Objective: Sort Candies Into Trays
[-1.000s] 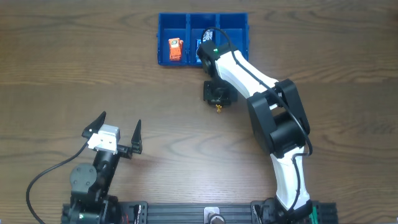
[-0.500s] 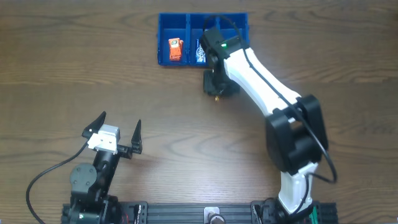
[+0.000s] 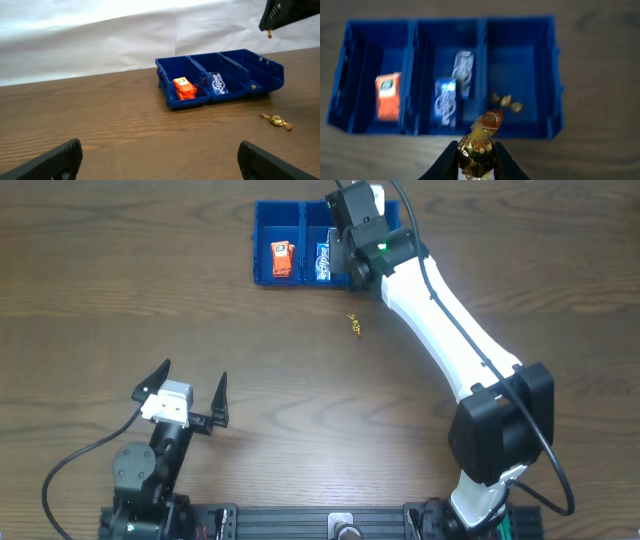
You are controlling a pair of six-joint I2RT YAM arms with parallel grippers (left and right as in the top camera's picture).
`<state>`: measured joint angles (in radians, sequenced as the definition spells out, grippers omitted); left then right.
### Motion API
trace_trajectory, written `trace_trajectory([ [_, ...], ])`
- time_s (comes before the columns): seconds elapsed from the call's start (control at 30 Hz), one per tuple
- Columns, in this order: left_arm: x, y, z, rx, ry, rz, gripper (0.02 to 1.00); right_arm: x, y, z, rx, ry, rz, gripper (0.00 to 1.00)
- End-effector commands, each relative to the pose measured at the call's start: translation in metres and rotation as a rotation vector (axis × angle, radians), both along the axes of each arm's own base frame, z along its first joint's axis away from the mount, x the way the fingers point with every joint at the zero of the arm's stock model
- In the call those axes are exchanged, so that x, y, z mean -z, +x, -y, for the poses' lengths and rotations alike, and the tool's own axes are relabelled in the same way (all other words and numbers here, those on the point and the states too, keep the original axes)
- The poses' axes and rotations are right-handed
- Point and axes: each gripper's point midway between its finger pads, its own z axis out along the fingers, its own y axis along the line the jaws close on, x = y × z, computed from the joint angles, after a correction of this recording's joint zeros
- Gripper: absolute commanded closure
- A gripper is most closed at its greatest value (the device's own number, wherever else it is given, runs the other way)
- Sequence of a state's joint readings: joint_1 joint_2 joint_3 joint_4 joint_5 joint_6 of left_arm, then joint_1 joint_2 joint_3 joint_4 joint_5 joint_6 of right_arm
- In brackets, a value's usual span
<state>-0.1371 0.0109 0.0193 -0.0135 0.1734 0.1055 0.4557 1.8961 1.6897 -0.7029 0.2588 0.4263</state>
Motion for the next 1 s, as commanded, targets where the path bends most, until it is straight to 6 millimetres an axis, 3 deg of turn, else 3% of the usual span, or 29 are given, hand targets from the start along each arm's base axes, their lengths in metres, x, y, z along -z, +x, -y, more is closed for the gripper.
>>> trace_trajectory([
  [0.03, 0.017, -0.001, 0.000, 0.004, 0.012, -0.054, 0.023, -0.012, 0.021, 0.036, 0.060, -0.078, 0.065, 0.807],
  [0.23, 0.017, -0.001, 0.000, 0.004, 0.012, -0.054, 0.023, 0.010, 0.038, 0.060, 0.080, -0.117, 0.044, 0.812],
  [0.57, 0.017, -0.001, 0.000, 0.004, 0.012, -0.054, 0.023, 0.063, 0.046, 0.060, 0.059, -0.119, -0.051, 0.816],
  [0.87, 0.017, -0.001, 0.000, 0.004, 0.012, -0.054, 0.023, 0.070, 0.047, 0.058, 0.060, -0.112, -0.060, 0.803],
  [0.93, 0.017, -0.001, 0.000, 0.004, 0.012, -0.054, 0.025, 0.069, 0.047, 0.058, 0.060, -0.112, -0.059, 0.691],
  [0.97, 0.017, -0.001, 0.000, 0.004, 0.012, -0.054, 0.023, 0.069, 0.047, 0.058, 0.060, -0.112, -0.059, 0.535],
  [1.0, 0.017, -0.001, 0.000, 0.004, 0.012, -0.054, 0.023, 0.069, 0.047, 0.058, 0.060, -0.112, -0.059, 0.310],
])
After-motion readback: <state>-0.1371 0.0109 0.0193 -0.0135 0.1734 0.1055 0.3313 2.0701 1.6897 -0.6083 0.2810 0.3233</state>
